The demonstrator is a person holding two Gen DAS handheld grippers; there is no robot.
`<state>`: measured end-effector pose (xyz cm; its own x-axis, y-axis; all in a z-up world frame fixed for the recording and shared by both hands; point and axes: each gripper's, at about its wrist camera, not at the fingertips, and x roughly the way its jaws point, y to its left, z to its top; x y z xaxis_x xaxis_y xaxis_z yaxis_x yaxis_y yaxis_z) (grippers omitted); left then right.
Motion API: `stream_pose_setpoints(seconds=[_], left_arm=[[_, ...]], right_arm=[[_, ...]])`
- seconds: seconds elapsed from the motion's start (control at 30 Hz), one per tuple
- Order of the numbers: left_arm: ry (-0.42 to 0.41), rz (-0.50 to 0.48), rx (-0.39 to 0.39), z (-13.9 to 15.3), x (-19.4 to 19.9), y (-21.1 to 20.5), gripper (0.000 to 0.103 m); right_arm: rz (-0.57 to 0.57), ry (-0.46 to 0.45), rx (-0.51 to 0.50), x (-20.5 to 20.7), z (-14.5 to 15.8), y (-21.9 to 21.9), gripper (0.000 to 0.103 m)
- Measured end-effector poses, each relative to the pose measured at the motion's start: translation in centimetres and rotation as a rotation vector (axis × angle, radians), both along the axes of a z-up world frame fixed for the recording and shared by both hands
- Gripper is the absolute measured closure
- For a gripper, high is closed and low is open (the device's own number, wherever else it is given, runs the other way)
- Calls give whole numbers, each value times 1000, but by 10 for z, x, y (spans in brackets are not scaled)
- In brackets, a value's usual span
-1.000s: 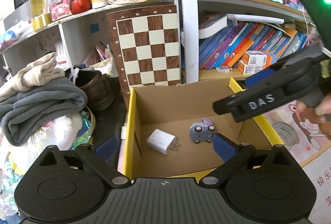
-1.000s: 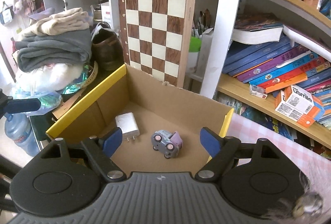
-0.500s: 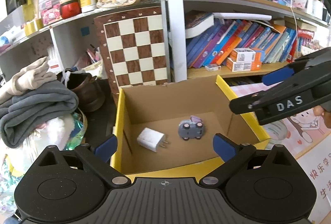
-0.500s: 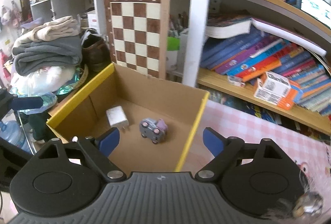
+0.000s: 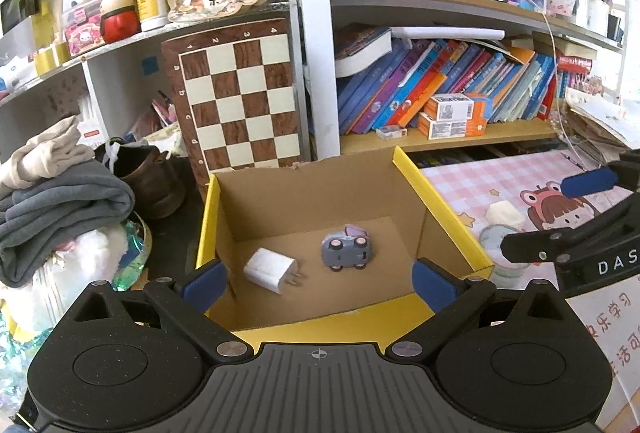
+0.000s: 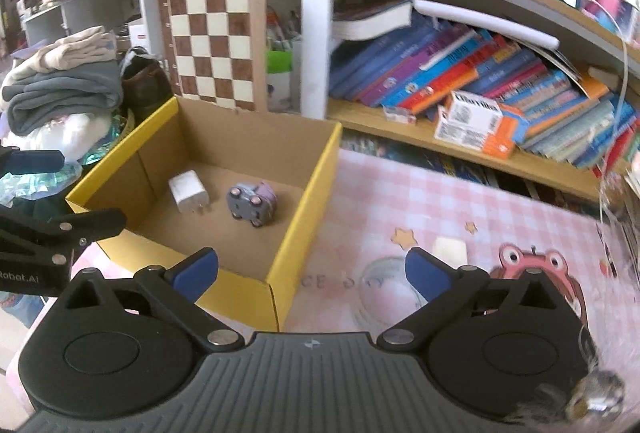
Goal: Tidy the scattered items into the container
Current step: 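Move both tools away from the box toward the tape roll and white block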
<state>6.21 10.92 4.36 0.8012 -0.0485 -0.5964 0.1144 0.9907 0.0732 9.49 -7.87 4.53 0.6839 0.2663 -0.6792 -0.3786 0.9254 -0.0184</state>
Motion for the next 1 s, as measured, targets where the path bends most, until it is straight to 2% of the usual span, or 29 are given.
stream_pose_setpoints(seconds=[0.33,0.53,1.0], left_arm=[[15,-4,3,-5,-2,-8,2],[24,-14,9,-7,0,-11,2],[50,-24,16,-10,7,-29,2]], right_arm=[[-116,1,10,-29,-16,-11,0],[-101,12,-45,-44,-29,-7,0],[-149,31,-24,-40,-34,-30,0]])
